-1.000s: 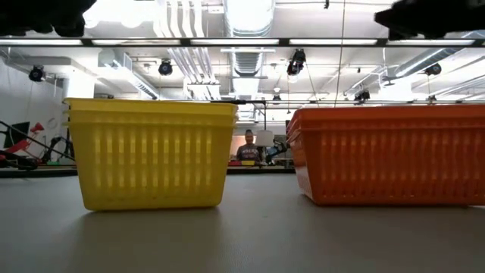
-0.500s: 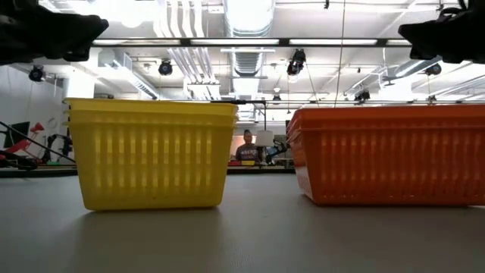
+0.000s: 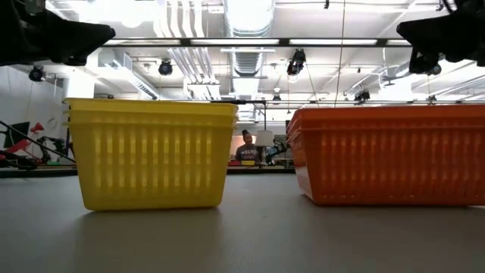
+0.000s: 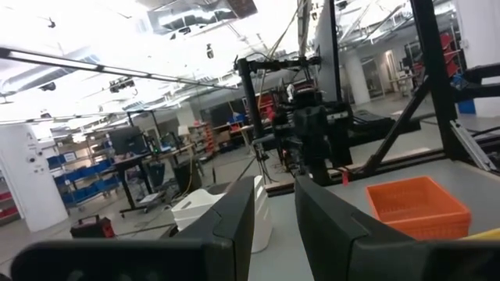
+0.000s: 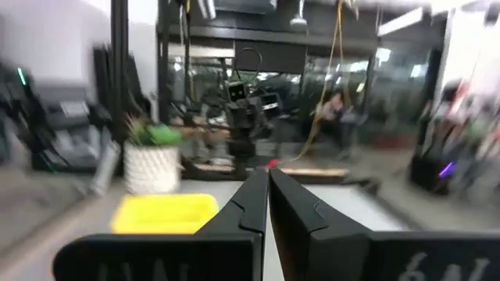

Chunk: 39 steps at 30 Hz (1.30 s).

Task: Stack baskets by color
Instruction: Return to Home Position

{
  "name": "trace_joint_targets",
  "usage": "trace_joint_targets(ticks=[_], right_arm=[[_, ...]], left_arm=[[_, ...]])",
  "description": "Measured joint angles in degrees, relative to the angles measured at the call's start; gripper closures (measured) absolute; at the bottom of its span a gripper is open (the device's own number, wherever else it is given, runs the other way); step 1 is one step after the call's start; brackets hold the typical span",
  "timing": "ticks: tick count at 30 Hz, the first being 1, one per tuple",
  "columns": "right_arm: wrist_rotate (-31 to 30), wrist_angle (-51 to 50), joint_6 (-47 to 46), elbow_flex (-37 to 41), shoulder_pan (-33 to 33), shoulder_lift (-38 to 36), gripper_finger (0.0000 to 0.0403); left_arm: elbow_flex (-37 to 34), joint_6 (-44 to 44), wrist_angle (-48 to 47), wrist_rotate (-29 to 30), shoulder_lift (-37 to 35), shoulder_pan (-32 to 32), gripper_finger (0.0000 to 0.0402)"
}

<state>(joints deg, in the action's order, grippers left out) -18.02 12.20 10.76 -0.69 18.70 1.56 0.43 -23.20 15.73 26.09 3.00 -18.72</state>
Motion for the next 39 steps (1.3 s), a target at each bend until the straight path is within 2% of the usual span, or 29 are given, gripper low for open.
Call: trace_joint_targets(ticks=[4, 7, 39], right_arm=[[0.0, 0.07, -13.32, 0.02, 0.0, 0.5, 0.0394], [0.0, 0.07, -17.2, 0.02, 0.0, 0.78, 0.0394], [0.0, 0.03, -16.58, 0.07, 0.0, 0.94, 0.0394]], left_arm=[[-0.04, 0.05, 0.15, 0.0, -0.05, 0.0, 0.0323], [-0.07, 0.09, -0.02, -0.02, -0.09, 0.0, 0.0323], [-0.17, 0.04, 0.1, -0.07, -0.02, -0.02, 0.0323]])
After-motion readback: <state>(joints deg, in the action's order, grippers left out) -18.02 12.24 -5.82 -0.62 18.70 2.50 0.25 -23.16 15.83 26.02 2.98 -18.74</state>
